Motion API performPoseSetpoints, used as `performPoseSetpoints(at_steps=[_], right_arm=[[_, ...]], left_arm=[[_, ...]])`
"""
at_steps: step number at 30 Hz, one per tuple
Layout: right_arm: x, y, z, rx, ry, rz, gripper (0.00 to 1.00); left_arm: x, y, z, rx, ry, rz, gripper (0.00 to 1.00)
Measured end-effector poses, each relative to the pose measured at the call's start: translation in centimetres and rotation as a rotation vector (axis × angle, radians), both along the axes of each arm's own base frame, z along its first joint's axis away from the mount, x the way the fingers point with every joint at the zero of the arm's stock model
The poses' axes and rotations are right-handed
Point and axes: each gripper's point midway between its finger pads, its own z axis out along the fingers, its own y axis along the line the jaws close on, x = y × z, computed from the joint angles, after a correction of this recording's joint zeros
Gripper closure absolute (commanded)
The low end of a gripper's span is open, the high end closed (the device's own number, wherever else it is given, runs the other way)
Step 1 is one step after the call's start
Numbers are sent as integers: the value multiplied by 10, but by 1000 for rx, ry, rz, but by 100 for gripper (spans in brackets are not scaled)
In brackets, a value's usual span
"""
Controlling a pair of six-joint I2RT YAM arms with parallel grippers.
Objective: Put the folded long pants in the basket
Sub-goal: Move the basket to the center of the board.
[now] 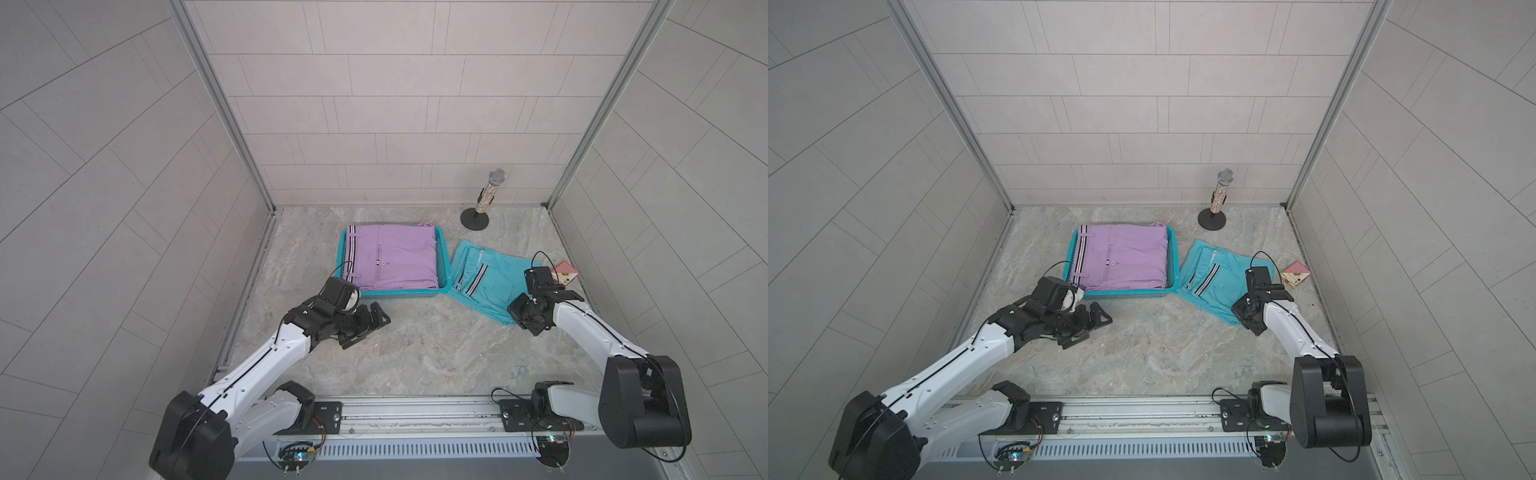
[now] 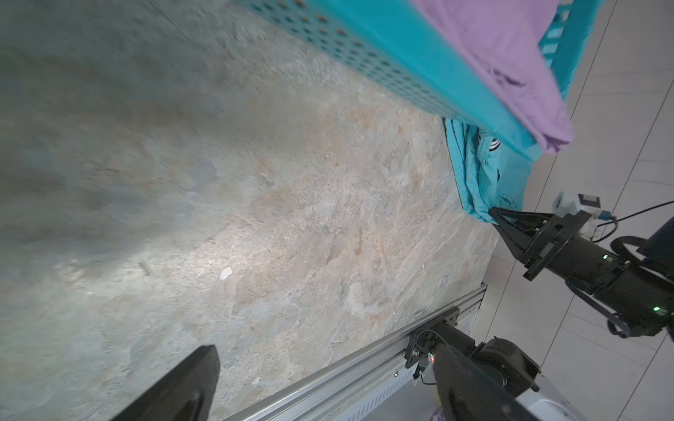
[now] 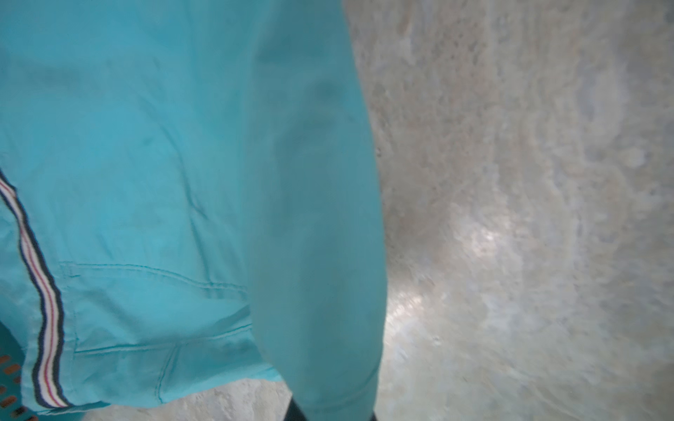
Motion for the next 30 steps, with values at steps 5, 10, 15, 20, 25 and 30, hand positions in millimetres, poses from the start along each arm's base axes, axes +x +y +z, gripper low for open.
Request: performPoseSetpoints(at_steps=[5,10,15,20,25,30], right_arm=[[-30,10,-14,43,161,84,100],[-58,27,-25,128,193,149,100],[-77,38,-19,161,170,206,100],[-97,43,-15,167,182,256,100],[-113,54,-14,199,214,316,100],[-127,81,-12,225,207,451,100]], left_arm=[[3,-29,-13,-10,7,-48,2],[18,-40,-34,24,31,-55,2],[48,-50,-34,40,19,-55,2],[86,-44,-26,47,-34,-17,2],[98,-49,-20,32,-70,-26,2],[86,-59,-32,17,-88,-69,2]])
